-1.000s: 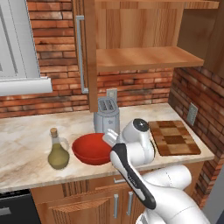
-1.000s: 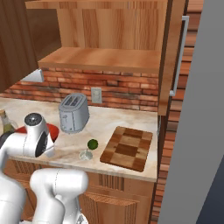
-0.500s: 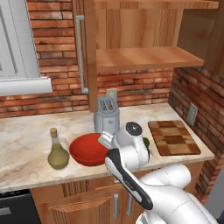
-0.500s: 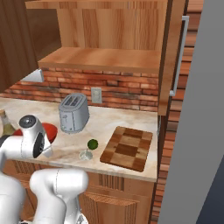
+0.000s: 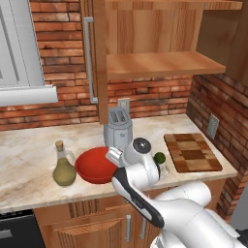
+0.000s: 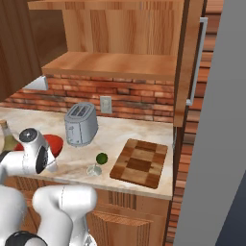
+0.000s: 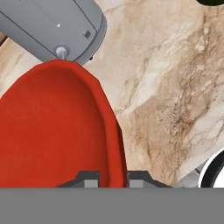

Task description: Open the cabinet. Place the bowl and condiment on the counter. Then place the lime and garlic on the cutting board.

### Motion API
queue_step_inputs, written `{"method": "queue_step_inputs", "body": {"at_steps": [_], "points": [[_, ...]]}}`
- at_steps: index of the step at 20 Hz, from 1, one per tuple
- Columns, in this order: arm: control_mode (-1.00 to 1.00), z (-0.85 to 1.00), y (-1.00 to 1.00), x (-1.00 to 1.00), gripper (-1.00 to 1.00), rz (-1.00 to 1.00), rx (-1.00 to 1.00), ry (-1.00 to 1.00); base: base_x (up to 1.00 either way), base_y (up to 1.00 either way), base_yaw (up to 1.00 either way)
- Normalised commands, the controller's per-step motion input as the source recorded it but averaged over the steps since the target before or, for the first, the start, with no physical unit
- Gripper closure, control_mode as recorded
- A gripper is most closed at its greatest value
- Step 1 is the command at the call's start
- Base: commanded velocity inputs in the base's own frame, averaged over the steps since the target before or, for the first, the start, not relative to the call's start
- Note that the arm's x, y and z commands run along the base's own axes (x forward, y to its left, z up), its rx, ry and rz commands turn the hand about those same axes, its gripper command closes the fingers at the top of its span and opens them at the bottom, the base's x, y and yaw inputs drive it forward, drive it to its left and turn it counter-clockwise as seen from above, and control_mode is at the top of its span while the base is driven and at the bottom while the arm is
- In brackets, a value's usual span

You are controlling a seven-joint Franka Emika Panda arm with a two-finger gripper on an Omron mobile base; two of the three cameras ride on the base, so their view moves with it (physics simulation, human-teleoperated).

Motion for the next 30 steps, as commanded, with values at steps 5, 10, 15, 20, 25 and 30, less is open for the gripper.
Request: {"method": "queue_step_inputs", "body": {"at_steps": [5, 10, 15, 20, 25, 30], "points": [[-1.00, -0.25, -0.32, 0.04, 1.00, 0.00, 0.00, 0.00, 0.00, 0.00, 0.00], [-1.00, -0.26, -0.39, 0.00, 1.00, 0.00, 0.00, 0.00, 0.00, 0.00, 0.00], [-1.00, -0.42, -0.24, 0.02, 1.00, 0.00, 0.00, 0.00, 0.00, 0.00, 0.00], [-1.00, -0.65, -0.08, 0.17, 1.00, 0.00, 0.00, -0.01, 0.00, 0.00, 0.00], [-1.00, -0.63, -0.15, 0.22, 1.00, 0.00, 0.00, -0.01, 0.00, 0.00, 0.00], [-1.00, -0.42, -0.29, 0.12, -1.00, 0.00, 0.00, 0.00, 0.00, 0.00, 0.00]]}}
